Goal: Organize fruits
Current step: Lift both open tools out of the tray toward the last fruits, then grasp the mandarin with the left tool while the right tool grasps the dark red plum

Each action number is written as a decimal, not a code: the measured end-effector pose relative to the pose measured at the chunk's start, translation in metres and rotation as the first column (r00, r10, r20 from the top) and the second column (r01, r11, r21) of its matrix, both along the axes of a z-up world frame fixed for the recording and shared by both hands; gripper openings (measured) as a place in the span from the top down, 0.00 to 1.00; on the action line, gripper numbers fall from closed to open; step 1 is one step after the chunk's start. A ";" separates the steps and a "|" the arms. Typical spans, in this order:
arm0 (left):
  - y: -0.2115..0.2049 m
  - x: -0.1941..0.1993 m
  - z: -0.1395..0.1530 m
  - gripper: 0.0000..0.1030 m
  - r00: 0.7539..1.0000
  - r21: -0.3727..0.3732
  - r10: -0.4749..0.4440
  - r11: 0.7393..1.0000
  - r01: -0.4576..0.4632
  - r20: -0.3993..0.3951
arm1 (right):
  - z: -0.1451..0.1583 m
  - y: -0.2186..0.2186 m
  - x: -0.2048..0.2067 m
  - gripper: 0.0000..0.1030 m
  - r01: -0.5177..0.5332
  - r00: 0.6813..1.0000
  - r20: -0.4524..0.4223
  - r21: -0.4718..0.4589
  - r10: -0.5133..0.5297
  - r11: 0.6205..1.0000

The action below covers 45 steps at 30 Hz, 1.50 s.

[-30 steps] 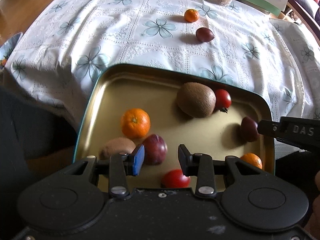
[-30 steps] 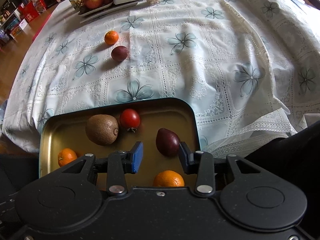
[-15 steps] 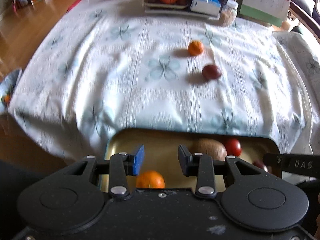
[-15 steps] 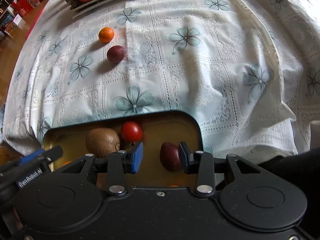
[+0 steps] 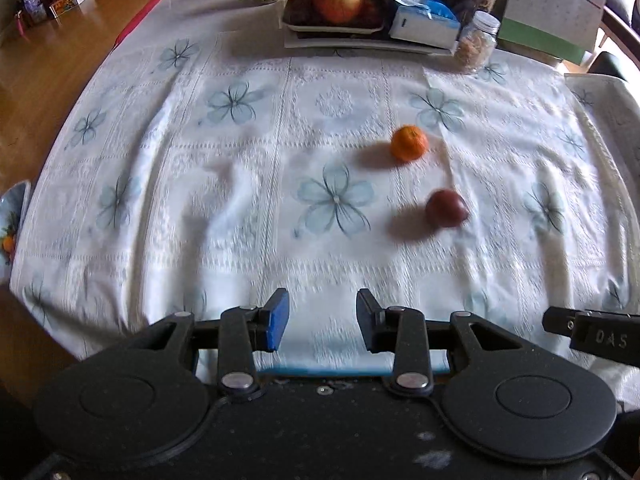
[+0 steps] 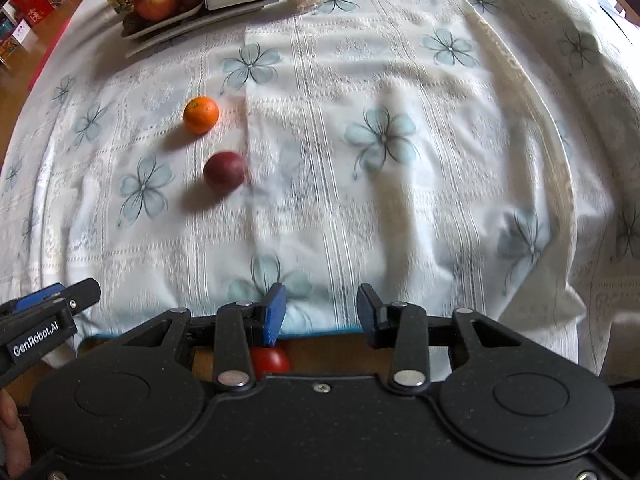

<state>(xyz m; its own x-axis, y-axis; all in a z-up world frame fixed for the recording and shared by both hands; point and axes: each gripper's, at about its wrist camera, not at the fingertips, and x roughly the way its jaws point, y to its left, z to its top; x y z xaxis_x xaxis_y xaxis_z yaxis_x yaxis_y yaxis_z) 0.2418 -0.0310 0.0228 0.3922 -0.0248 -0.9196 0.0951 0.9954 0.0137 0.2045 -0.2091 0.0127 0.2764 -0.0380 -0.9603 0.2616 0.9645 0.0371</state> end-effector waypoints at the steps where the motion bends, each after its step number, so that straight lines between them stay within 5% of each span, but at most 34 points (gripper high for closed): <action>1: 0.000 0.008 -0.001 0.65 1.000 0.008 0.003 1.000 -0.003 -0.001 | 0.000 0.000 0.004 0.53 -0.001 1.000 -0.005 -0.001 0.001 1.000; 16: 0.014 0.115 -0.024 0.64 0.997 0.030 0.064 0.998 -0.063 -0.045 | -0.017 0.024 0.077 0.53 -0.033 0.999 -0.005 -0.002 0.033 0.999; 27: 0.034 0.127 -0.033 0.64 0.989 0.001 0.124 0.992 -0.125 -0.083 | -0.032 0.039 0.107 0.53 -0.041 0.998 0.045 0.004 0.041 0.999; 45: 0.029 0.132 -0.037 0.64 0.988 -0.041 0.103 0.993 -0.108 -0.118 | -0.066 0.057 0.114 0.50 -0.077 0.997 -0.022 0.009 0.077 0.997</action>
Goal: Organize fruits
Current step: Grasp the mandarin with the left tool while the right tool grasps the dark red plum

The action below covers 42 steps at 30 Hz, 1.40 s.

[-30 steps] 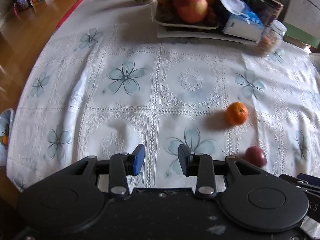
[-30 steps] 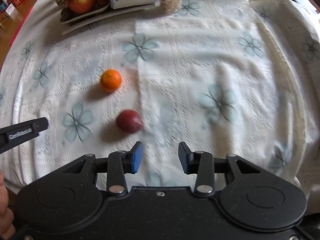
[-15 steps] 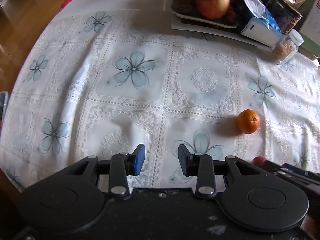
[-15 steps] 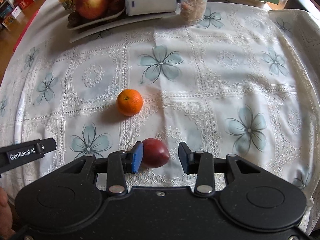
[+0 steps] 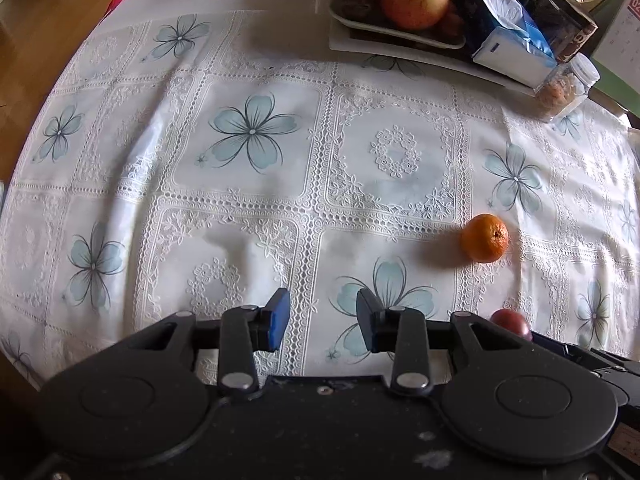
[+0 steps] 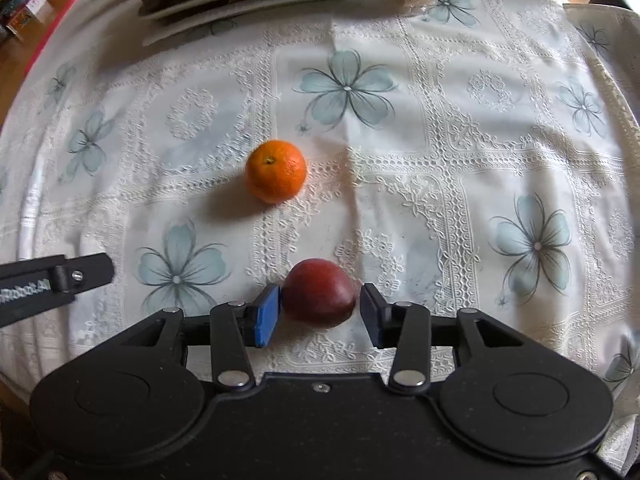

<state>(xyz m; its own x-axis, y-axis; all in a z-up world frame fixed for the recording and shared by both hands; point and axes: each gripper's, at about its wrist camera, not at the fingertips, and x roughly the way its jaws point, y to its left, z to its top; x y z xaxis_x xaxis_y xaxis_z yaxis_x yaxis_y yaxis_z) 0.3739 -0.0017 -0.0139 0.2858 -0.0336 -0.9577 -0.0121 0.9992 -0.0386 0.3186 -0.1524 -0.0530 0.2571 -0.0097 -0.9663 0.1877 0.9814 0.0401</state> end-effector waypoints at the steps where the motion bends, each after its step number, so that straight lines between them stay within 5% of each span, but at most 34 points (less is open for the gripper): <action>1: 0.000 0.000 0.000 0.64 1.000 0.001 0.000 1.000 0.000 0.000 | -0.002 -0.001 0.000 0.51 0.008 1.000 -0.002 -0.006 -0.008 1.000; 7: -0.010 0.006 0.004 0.65 1.000 -0.027 0.019 0.999 -0.019 -0.003 | 0.001 -0.012 0.001 0.51 0.033 0.999 -0.038 0.034 -0.032 0.999; 16: -0.058 0.011 0.005 0.65 0.993 -0.009 -0.090 0.996 0.091 0.079 | 0.028 -0.045 -0.008 0.51 0.115 0.992 -0.059 0.008 -0.115 0.993; 28: -0.112 0.023 -0.009 0.64 0.969 -0.055 -0.156 0.984 0.169 0.190 | 0.046 -0.103 -0.019 0.51 0.298 0.950 -0.116 0.041 -0.291 0.954; 42: -0.130 0.035 -0.043 0.61 0.971 -0.002 -0.186 0.982 0.188 0.150 | 0.033 -0.105 -0.018 0.51 0.296 0.945 -0.169 0.072 -0.281 0.953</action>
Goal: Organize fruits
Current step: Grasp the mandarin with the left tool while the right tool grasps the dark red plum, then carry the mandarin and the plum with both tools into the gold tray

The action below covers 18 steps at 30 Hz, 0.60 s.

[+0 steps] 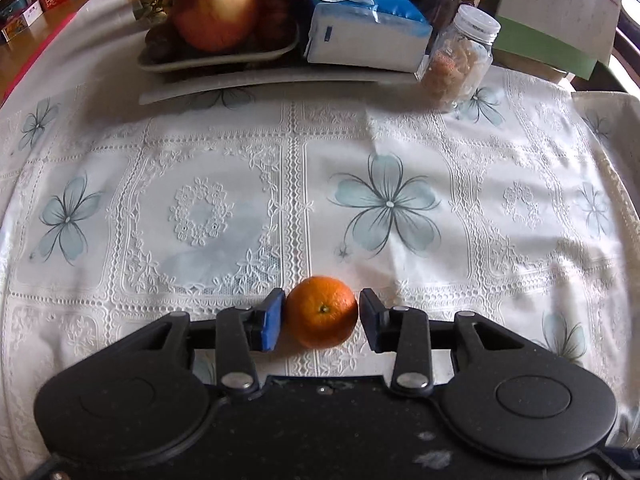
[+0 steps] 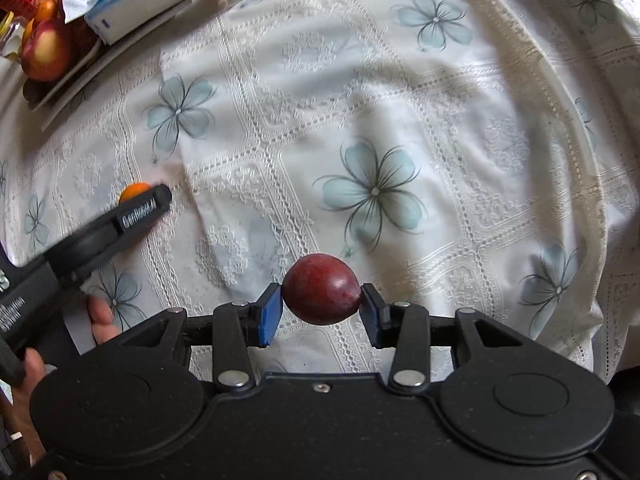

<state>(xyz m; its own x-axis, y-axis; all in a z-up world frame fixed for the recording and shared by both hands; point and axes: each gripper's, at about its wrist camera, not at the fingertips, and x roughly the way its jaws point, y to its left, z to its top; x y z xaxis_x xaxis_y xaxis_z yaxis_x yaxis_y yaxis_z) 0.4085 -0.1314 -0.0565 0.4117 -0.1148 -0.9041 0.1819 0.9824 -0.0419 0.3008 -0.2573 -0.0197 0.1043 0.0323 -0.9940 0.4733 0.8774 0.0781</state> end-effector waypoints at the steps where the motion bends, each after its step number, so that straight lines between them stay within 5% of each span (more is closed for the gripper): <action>1: 0.001 0.001 0.000 0.61 1.000 -0.003 0.004 1.000 -0.004 -0.002 | -0.002 0.001 0.000 0.51 -0.002 1.000 -0.005 0.000 0.002 1.000; 11: 0.019 0.002 0.002 0.64 0.994 -0.060 0.071 0.995 -0.076 -0.087 | -0.010 0.002 -0.003 0.51 0.001 0.999 -0.042 0.029 0.000 1.000; 18: 0.031 -0.014 0.011 0.64 0.988 0.001 0.091 0.996 -0.092 -0.126 | -0.014 0.003 -0.003 0.51 0.011 0.997 -0.075 0.003 -0.010 1.000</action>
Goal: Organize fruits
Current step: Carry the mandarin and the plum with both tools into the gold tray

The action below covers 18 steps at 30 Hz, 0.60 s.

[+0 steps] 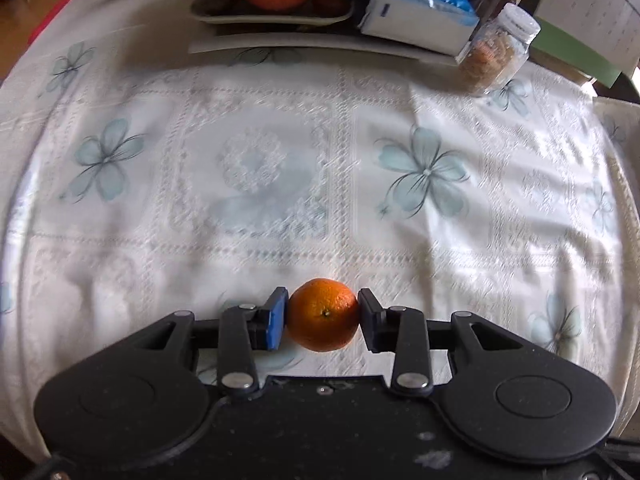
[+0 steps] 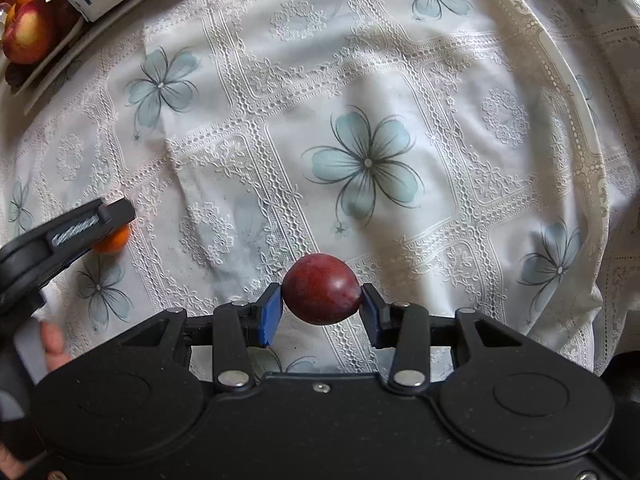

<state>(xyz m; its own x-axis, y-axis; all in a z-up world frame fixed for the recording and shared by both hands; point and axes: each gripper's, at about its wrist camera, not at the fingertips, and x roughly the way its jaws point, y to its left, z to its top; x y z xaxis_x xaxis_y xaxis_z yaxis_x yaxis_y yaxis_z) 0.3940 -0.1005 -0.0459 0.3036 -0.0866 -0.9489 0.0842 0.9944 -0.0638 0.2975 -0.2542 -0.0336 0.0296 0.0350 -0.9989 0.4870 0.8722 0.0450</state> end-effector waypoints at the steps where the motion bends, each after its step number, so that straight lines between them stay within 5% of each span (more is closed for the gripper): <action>1: 0.003 -0.003 0.002 0.64 1.000 -0.002 0.002 1.000 -0.002 -0.007 | -0.001 0.001 0.001 0.51 -0.002 1.000 -0.008 -0.004 0.002 1.000; 18: 0.053 -0.047 0.038 0.64 0.999 0.006 0.041 0.999 -0.041 -0.024 | -0.030 0.024 0.016 0.52 -0.059 0.992 -0.114 -0.057 0.052 0.997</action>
<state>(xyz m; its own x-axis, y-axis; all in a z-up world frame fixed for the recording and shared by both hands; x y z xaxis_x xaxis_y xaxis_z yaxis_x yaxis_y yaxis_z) 0.3466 -0.0479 -0.0083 0.2838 -0.0695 -0.9564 0.0423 0.9973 -0.0599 0.3135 -0.2298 -0.0639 -0.0829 -0.0271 -0.9962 0.4370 0.8974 -0.0608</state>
